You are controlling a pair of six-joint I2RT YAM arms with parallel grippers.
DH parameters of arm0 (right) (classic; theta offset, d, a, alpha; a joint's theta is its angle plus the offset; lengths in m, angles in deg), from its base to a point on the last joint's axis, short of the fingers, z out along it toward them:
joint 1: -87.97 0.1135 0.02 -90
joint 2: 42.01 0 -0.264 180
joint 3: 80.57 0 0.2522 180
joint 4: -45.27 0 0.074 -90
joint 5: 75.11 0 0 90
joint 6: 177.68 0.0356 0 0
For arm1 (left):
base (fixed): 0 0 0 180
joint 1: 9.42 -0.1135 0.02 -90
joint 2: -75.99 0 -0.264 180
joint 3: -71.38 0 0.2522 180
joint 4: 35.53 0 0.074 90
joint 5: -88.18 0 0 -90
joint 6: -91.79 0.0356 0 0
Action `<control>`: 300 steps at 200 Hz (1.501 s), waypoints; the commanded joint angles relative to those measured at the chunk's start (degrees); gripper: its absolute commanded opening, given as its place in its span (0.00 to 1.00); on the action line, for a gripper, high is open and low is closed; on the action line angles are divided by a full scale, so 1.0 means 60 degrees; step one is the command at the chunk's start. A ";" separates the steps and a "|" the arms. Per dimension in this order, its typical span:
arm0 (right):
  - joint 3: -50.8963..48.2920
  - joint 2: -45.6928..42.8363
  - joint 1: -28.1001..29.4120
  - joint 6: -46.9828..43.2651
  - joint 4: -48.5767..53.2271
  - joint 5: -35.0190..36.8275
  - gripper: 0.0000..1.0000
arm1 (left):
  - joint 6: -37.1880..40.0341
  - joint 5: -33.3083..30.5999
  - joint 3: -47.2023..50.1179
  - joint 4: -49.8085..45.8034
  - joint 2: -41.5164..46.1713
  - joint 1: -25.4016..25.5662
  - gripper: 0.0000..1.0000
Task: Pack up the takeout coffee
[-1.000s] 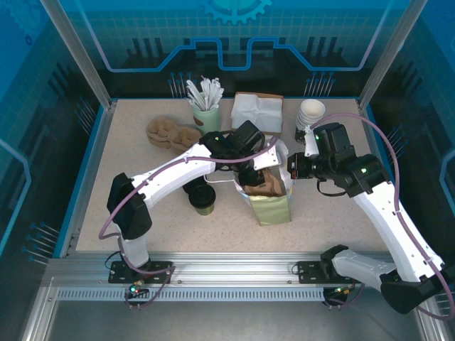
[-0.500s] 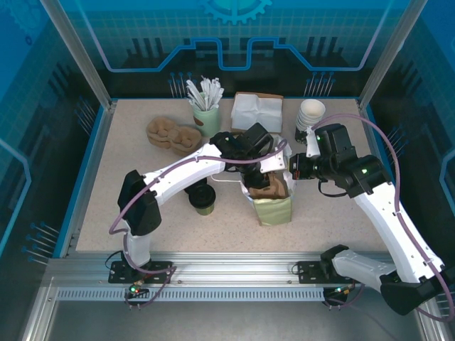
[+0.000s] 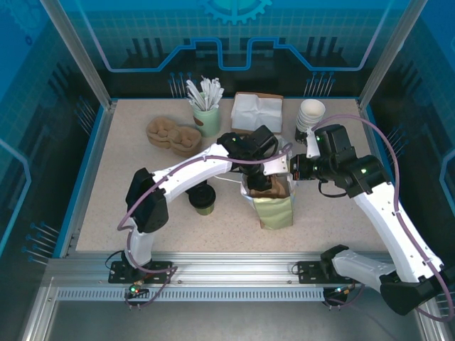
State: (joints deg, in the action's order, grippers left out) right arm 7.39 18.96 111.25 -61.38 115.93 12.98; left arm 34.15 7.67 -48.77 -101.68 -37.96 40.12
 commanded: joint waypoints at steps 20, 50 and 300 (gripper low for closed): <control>-0.0075 -0.0215 -0.0140 -0.0120 -0.0190 -0.0326 0.00 | 0.0261 0.0685 -0.0335 -0.0031 -0.0495 0.0169 0.28; -0.0062 -0.0261 -0.0183 -0.0145 -0.0153 -0.0342 0.00 | 0.0246 0.0890 -0.0389 0.0086 -0.0644 0.0166 0.29; -0.0059 -0.0391 -0.0746 0.0477 -0.0146 -0.0043 0.00 | 0.0034 0.0261 -0.0953 0.0307 0.1746 0.0049 0.99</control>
State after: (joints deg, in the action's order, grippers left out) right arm 7.43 17.78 107.71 -60.31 116.42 13.00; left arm 36.95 7.91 -51.57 -100.04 -31.12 40.25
